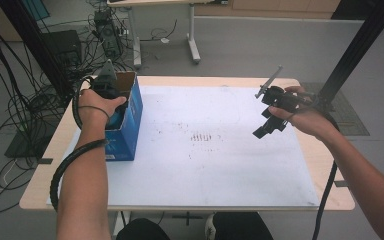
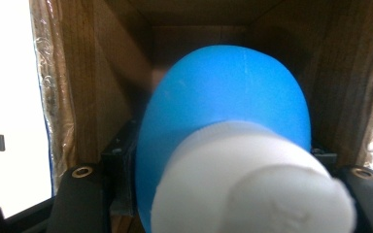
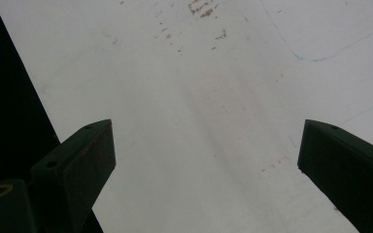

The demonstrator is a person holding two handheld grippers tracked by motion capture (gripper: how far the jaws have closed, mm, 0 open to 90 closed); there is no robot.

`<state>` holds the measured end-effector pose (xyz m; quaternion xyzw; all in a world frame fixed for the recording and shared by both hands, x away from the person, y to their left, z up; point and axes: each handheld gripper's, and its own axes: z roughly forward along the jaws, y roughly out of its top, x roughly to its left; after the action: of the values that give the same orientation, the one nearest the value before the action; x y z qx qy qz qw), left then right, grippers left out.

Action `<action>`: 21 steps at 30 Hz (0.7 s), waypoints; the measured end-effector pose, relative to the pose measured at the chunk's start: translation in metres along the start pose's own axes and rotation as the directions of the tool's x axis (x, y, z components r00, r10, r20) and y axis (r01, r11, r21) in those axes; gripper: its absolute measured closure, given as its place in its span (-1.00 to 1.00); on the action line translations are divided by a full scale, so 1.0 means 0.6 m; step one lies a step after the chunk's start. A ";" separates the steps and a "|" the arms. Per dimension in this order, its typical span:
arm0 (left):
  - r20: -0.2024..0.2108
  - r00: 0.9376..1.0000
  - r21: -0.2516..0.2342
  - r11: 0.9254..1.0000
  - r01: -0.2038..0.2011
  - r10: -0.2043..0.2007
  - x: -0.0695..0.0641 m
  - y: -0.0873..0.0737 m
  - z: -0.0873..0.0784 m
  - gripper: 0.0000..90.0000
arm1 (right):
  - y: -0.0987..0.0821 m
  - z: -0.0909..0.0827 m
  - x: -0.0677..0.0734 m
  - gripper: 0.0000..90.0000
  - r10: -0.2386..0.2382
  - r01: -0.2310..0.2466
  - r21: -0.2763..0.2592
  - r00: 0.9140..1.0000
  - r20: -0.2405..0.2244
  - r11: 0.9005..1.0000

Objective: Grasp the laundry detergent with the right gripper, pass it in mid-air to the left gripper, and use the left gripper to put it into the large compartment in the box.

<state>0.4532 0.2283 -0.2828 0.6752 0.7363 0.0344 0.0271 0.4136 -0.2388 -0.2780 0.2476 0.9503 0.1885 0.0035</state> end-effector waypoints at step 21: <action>-0.001 1.000 -0.005 1.000 0.000 0.000 0.000 -0.001 0.000 -0.20 | 0.003 -0.002 0.002 -0.85 -0.005 0.005 -0.003 1.000 -0.001 1.000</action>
<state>0.4524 0.2280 -0.2829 0.6751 0.7362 0.0367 0.0285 0.4134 -0.2373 -0.2759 0.2450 0.9507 0.1899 0.0039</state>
